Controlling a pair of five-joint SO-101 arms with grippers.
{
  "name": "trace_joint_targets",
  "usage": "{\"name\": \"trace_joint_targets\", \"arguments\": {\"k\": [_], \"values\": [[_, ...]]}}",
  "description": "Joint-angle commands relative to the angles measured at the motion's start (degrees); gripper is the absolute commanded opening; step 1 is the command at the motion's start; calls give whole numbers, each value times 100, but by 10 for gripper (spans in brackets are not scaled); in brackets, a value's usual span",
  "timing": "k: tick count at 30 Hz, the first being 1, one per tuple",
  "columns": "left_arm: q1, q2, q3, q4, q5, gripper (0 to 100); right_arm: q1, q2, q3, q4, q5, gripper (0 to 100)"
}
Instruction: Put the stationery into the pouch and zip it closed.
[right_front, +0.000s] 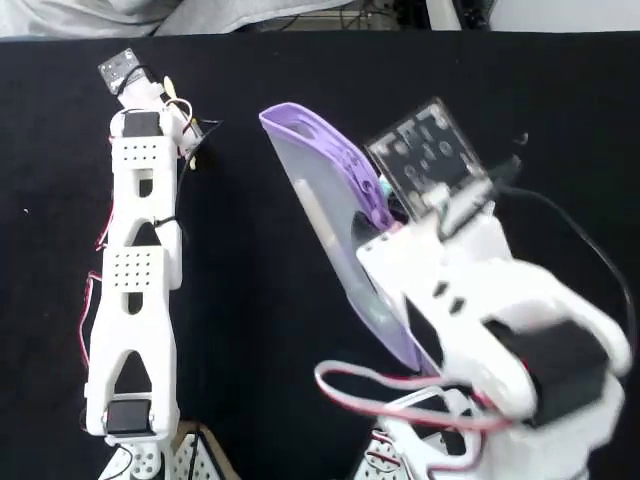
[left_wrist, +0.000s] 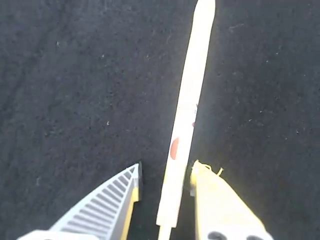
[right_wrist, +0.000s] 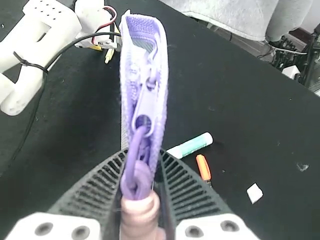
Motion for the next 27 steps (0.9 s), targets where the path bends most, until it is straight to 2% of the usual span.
{"name": "trace_joint_targets", "arguments": {"k": [1, 4, 10, 13, 27], "values": [[189, 18, -391, 88, 35, 133, 62, -497, 119, -44, -35, 11], [163, 62, -541, 141, 26, 77, 62, -655, 286, -132, -35, 11], [145, 26, -549, 308, 26, 71, 62, -655, 338, -176, -26, 11], [180, -35, -558, 360, 26, 26, 62, -655, 338, -185, -35, 11], [163, -2330, -558, 958, 26, 29, 35, -664, 989, -589, -18, 11]]}}
